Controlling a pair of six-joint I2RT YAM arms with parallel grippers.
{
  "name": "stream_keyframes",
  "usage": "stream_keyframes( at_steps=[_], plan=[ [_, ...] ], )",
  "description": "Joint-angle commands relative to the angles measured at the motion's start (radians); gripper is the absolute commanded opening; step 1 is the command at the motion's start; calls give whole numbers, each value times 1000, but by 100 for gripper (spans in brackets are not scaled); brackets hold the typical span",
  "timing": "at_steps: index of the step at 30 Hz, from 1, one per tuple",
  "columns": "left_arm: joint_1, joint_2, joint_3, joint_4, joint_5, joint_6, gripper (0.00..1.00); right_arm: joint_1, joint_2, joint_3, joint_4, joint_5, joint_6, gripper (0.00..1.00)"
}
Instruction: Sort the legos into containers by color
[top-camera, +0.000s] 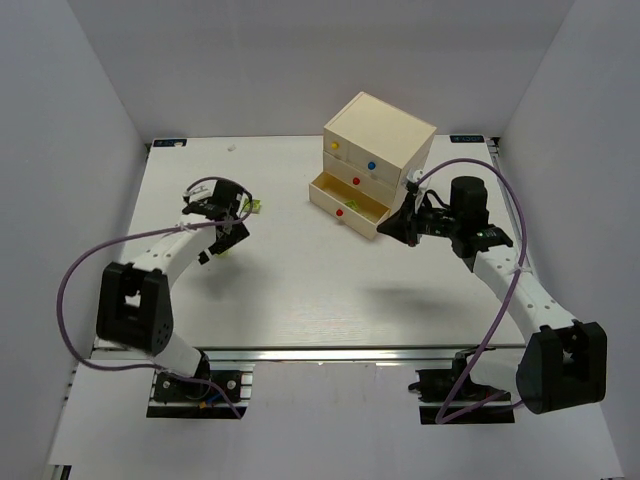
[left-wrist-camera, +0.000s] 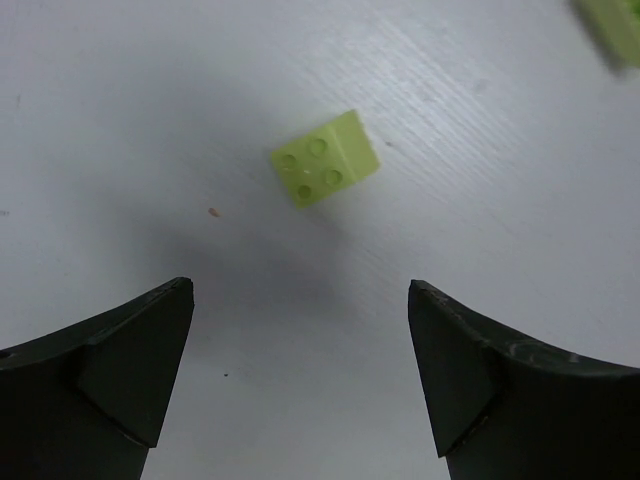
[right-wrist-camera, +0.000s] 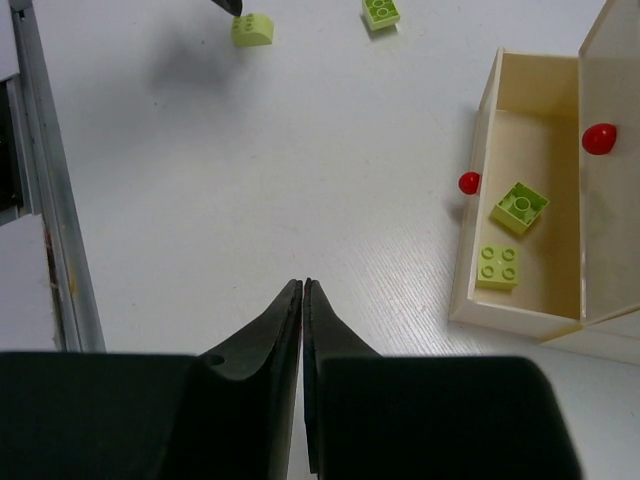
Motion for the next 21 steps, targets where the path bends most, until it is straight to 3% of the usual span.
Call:
stream_keyframes(
  at_steps=[1,8,12,15,16,21],
  plan=[
    [27,123,57,-117,-72,-173,97,5,-17,45,-3,28,-14,9],
    [91,230,126,-41,23,-185,92,2,-18,42,0,37,-14,9],
    [112,262,160,-6,79,-107,91,-1,-16,42,0,37,-14,9],
    [112,247,137,92,105,159,91,3,-18,39,3,39,-14,9],
    [112,227,112,129,124,331,90,0,-21,39,3,39,-12,10],
    [112,20,-62,267,183,604,90,2,-11,33,16,32,-9,10]
  ],
)
